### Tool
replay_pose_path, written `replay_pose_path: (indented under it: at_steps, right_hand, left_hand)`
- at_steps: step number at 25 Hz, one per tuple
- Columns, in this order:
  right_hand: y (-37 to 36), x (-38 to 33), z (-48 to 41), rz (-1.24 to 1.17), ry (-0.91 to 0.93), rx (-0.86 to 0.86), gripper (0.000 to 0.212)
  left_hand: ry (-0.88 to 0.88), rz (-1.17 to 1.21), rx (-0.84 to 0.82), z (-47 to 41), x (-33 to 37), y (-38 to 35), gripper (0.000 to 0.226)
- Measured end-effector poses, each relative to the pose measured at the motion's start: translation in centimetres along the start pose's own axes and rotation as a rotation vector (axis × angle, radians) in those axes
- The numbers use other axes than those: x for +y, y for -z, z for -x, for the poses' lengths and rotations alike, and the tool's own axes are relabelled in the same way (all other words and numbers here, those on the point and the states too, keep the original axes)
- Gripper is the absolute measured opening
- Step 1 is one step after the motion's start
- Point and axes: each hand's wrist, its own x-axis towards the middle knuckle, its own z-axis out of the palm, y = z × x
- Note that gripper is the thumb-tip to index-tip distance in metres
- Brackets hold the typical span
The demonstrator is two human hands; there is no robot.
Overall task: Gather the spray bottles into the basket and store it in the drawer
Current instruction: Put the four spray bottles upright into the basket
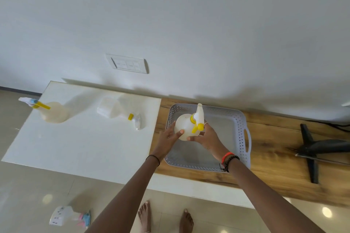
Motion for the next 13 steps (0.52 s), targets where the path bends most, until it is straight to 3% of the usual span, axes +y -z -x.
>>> replay_pose_path:
  at_steps: [5, 13]
  right_hand:
    - [-0.5, 1.4, -2.7, 0.059, 0.037, 0.111, 0.089]
    - [-1.7, 3.0, -6.9, 0.175, 0.044, 0.133, 0.09]
  left_hand:
    - [-0.026, -0.098, 0.024, -3.4, -0.4, -1.0, 0.036]
    - [0.038, -0.11, 0.142, -7.5, -3.0, -1.3, 0.034]
